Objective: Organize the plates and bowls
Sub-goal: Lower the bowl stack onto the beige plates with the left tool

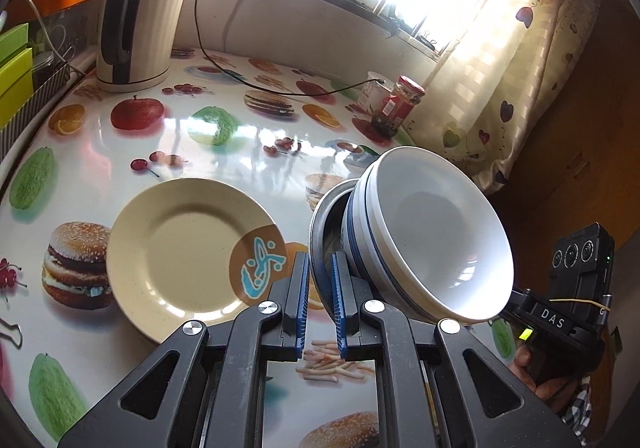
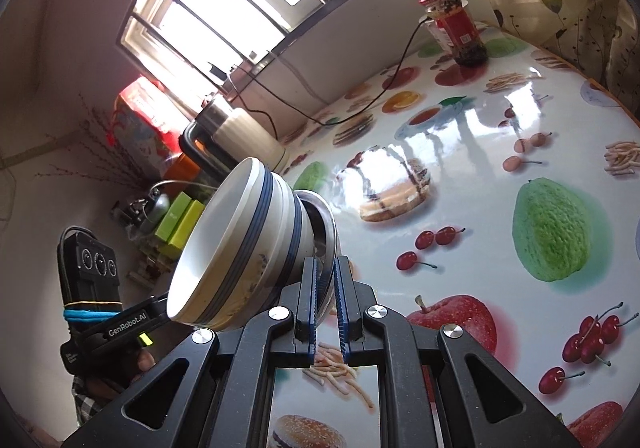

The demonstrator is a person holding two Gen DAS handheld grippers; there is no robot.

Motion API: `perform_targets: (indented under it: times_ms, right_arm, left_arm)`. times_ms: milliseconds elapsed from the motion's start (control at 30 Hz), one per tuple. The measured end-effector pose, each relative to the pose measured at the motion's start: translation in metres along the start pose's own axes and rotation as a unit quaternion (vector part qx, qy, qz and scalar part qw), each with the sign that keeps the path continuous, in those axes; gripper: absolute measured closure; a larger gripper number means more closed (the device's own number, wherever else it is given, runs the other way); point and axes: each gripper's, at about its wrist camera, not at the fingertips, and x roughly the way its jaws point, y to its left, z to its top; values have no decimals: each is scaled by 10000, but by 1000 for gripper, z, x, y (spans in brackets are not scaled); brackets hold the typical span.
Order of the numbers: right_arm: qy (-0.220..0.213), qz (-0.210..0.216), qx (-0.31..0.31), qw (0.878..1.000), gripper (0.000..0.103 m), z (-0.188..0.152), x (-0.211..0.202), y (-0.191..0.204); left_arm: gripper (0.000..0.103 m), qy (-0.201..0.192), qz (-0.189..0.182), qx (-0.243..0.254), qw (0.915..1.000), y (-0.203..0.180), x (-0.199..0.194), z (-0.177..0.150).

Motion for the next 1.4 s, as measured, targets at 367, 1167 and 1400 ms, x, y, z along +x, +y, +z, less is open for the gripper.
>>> perform_targets:
  times_ms: [367, 1167, 1400]
  right_arm:
    - [221, 92, -172, 9996, 92, 7, 34, 18]
    - [697, 290, -306, 9967, 92, 10, 110, 42]
    - [803, 281, -326, 9958, 92, 9, 122, 44]
  left_arm:
    - [92, -109, 157, -262, 9995, 31, -6, 7]
    - [93, -151, 520, -689, 9962, 93, -8, 13]
    - [93, -111, 562, -782, 9953, 101, -6, 11]
